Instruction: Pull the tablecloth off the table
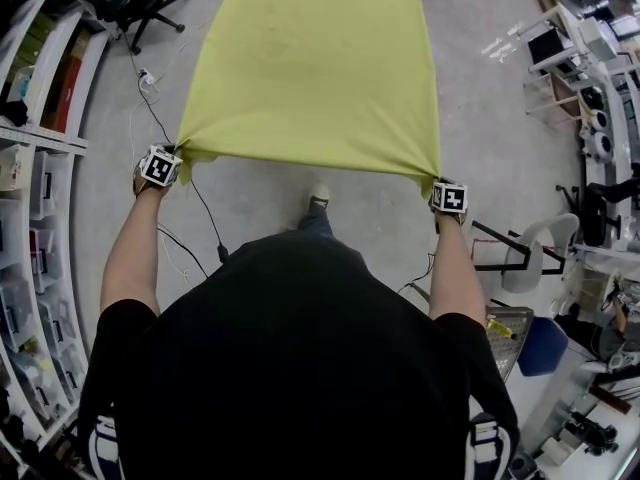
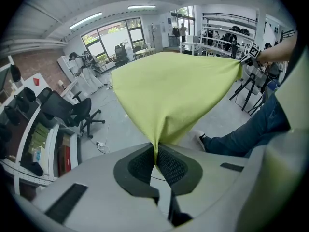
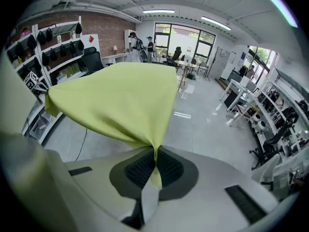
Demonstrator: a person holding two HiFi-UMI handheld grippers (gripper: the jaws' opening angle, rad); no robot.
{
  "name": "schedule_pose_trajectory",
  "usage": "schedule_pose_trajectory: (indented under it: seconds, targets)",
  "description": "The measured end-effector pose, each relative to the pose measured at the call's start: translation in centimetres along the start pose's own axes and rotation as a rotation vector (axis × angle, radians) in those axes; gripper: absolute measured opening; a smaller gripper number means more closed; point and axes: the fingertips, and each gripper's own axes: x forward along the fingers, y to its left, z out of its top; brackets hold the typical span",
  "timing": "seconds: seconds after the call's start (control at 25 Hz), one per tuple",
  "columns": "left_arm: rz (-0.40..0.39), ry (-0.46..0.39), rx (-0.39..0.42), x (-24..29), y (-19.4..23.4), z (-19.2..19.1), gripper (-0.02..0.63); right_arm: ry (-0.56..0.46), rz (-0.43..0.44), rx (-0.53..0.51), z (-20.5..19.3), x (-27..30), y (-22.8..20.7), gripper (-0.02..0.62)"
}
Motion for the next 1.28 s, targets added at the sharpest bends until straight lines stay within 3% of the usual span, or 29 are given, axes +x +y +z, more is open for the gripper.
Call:
schedule_pose_trajectory:
  seconds: [0.48,0.84,1.28]
  targets:
    - [-0.051,0.002,-0.009,-3.9,-5.0,-9.5,0.025,0.008,-0.007,0.010,-8.5,-6.2,4.3,0.021]
    - [-0.010,0.011,-0.033,-8.0,-11.3,-12.4,0.025,-0.019,0.018,0.016,-14.9,-9.5,2.7,0.021]
    - [0.035,0.004,-0.137,-15.3,-21.9,-18.7,0.023,-0.066,0.073,0.013,-25.7,-15.9,1.3,0.021]
